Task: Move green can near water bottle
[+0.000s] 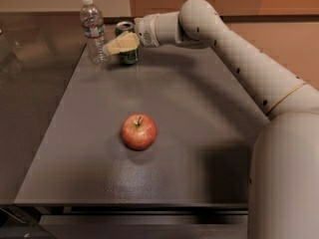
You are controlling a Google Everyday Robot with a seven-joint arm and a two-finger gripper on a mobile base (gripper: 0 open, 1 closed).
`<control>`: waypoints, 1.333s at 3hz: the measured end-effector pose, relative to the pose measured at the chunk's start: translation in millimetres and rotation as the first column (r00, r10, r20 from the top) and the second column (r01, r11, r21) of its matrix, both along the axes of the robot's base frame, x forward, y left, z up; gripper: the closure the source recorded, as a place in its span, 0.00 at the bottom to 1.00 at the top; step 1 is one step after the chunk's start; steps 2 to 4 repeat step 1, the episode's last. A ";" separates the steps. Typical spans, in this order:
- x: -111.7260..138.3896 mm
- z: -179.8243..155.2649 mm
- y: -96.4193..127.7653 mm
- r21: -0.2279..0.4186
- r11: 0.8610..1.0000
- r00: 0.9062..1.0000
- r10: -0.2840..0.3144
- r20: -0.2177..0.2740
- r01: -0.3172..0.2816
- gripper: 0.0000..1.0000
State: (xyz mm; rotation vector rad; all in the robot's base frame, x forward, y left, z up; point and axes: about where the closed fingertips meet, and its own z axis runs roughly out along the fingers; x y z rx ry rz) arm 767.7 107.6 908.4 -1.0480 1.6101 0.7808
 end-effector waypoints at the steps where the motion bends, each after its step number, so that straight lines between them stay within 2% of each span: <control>1: 0.0 0.0 0.1 0.000 1.000 1.000 0.000 0.000 0.000 0.00; 4: 0.0 0.0 0.1 0.000 1.000 1.000 0.000 0.000 0.000 0.00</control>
Offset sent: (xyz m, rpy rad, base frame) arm 0.0000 0.0000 0.0000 0.0000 0.0000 0.0000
